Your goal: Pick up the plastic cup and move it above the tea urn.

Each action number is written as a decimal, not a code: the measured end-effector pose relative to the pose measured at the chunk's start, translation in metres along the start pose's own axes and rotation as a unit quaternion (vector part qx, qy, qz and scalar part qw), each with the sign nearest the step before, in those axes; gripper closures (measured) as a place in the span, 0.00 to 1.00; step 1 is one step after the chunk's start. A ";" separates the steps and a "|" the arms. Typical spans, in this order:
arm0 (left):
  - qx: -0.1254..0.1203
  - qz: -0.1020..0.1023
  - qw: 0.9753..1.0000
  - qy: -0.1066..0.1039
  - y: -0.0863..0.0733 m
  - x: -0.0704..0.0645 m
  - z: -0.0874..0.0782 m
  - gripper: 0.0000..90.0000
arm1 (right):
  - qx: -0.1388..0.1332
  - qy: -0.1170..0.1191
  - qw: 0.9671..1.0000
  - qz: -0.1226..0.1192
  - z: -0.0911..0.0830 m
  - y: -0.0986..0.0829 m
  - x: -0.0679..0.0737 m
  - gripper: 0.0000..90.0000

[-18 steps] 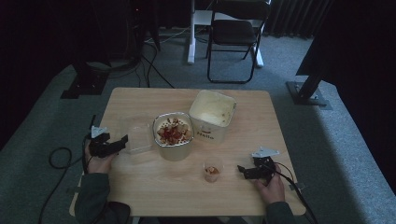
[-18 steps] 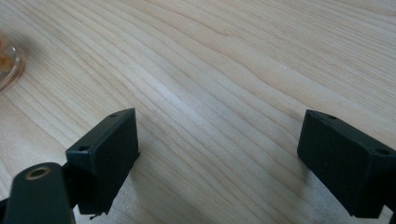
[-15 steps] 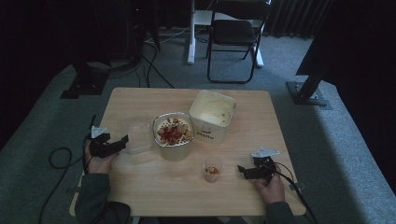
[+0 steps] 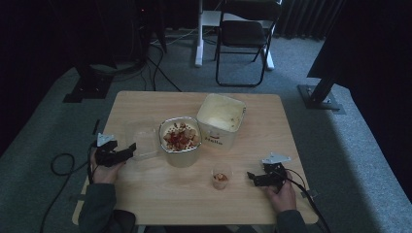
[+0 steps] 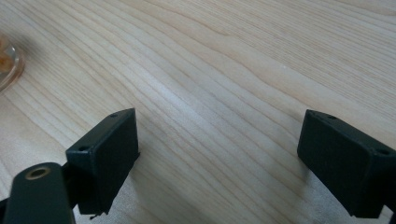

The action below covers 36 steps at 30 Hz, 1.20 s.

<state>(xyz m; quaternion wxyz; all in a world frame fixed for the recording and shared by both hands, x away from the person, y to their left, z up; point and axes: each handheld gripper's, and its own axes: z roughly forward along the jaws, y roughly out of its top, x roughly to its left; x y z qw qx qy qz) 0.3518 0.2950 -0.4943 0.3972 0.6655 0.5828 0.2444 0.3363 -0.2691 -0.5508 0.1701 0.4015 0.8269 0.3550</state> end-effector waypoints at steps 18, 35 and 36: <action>0.066 0.028 0.997 0.043 -0.001 0.002 0.018 0.86 | 0.000 0.000 1.000 0.000 0.000 0.000 0.000 0.14; 0.003 0.002 1.000 0.003 0.053 0.030 0.022 0.96 | 0.000 -0.001 1.000 0.001 0.000 0.000 0.000 0.14; -0.003 0.007 1.000 -0.003 0.058 0.030 0.021 0.96 | 0.000 -0.001 1.000 0.001 0.000 0.000 0.000 0.14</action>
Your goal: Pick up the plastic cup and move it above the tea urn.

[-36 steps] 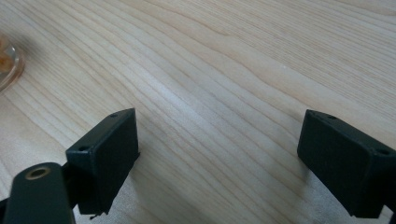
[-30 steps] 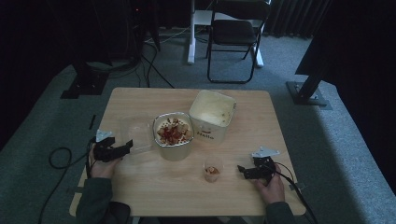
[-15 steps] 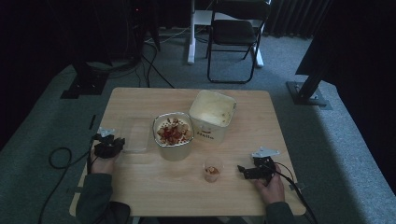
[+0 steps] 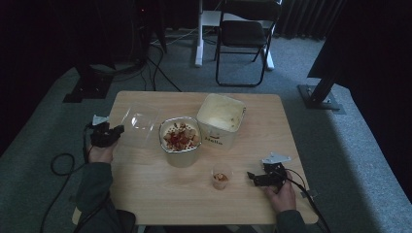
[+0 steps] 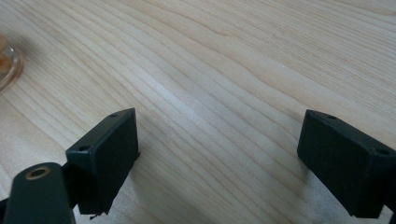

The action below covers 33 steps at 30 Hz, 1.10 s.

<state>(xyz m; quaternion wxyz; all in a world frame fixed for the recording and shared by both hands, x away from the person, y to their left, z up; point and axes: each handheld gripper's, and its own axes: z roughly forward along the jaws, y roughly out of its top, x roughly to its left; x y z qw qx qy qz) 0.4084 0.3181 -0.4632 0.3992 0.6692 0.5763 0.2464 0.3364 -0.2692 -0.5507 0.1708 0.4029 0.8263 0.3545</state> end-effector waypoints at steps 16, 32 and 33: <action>-0.054 0.067 0.996 -0.040 0.088 -0.046 -0.006 0.96 | 0.000 -0.001 1.000 0.001 0.000 0.000 0.000 0.14; -0.078 0.145 0.977 -0.139 0.135 -0.148 0.005 0.96 | 0.000 -0.001 1.000 0.000 0.000 0.000 0.000 0.14; -0.080 0.151 0.974 -0.148 0.137 -0.156 0.004 0.96 | 0.000 -0.001 1.000 0.000 0.000 0.000 0.000 0.14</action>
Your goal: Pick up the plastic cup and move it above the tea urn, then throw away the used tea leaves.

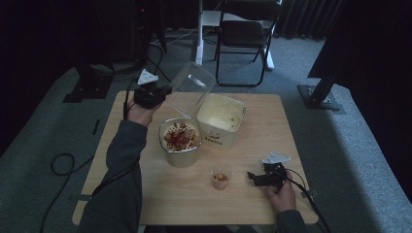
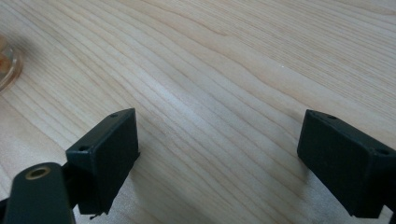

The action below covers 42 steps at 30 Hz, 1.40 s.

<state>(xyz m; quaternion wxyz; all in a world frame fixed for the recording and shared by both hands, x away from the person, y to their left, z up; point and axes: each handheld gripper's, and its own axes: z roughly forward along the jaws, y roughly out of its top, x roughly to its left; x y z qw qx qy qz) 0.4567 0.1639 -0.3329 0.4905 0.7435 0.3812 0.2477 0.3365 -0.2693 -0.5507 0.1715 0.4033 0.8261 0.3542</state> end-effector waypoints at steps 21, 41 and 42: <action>0.006 0.022 0.997 -0.075 0.015 -0.036 0.022 0.65 | -0.001 0.000 1.000 0.000 0.000 0.000 0.000 0.14; -0.007 0.024 0.997 -0.076 -0.013 -0.045 -0.003 0.59 | 0.000 0.000 1.000 0.000 0.000 0.000 0.000 0.14; -0.008 0.023 0.997 -0.079 -0.016 -0.048 -0.005 0.59 | 0.000 0.000 1.000 0.000 0.000 0.000 0.000 0.14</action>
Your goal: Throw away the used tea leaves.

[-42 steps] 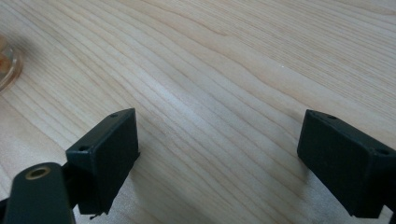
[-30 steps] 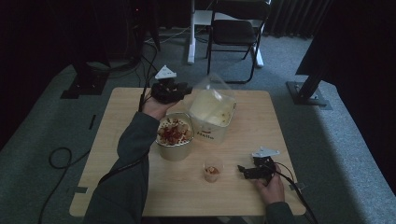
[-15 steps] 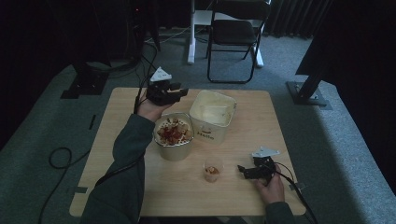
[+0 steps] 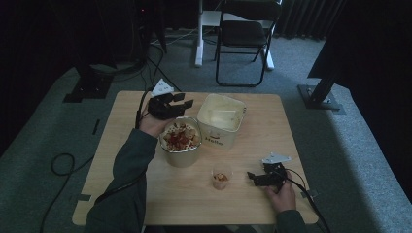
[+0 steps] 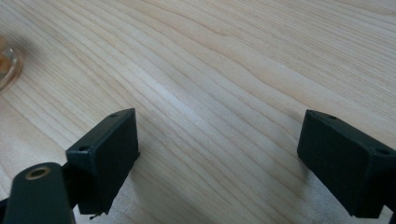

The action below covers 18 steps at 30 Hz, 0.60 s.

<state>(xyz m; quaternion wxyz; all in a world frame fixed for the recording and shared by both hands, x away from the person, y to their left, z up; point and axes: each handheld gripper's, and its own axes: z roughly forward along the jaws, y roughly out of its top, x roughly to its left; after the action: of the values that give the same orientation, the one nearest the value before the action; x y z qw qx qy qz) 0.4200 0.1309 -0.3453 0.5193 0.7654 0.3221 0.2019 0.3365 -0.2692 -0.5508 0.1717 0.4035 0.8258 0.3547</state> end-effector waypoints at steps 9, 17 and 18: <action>0.013 0.034 0.999 -0.037 -0.027 -0.048 -0.005 0.59 | 0.000 0.000 1.000 0.000 0.000 0.000 0.000 0.14; 0.049 0.051 0.995 -0.074 -0.060 -0.086 0.002 0.62 | 0.001 0.000 1.000 0.000 0.000 0.000 0.000 0.14; 0.058 0.048 0.994 -0.082 -0.065 -0.090 0.006 0.62 | 0.001 0.000 1.000 0.001 0.000 0.000 0.000 0.14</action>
<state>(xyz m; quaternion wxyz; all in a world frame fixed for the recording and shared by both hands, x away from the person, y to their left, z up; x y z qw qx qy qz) 0.3409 0.0802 -0.4057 0.4881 0.8231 0.2522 0.1439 0.3364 -0.2693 -0.5506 0.1707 0.4041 0.8260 0.3540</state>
